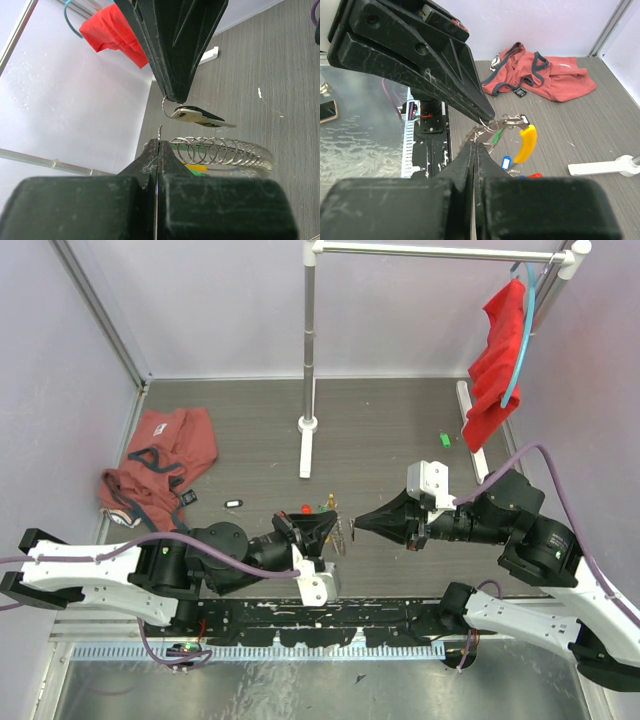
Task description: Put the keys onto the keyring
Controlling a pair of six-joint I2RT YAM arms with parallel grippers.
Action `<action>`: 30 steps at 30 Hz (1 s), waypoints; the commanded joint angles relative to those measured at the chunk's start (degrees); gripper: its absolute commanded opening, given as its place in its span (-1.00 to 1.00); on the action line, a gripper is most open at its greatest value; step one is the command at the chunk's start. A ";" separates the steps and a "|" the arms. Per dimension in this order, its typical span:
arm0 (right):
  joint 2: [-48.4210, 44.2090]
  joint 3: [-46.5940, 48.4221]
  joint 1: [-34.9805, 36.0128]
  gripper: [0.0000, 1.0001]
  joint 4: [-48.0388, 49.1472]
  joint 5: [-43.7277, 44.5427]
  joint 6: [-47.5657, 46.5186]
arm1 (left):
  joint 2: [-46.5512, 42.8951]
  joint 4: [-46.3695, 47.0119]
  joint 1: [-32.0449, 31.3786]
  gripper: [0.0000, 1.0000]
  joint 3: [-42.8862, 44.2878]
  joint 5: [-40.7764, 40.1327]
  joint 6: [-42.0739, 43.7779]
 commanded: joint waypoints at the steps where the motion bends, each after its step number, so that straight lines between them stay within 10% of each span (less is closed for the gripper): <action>1: 0.23 0.70 0.27 -0.98 4.27 -1.91 0.39 | 0.12 3.20 -0.27 -1.00 0.11 -0.76 -0.23; 30: -0.53 -1.76 0.24 -0.98 6.05 2.98 2.37 | 0.32 3.20 -0.24 -1.00 0.16 -0.25 -0.23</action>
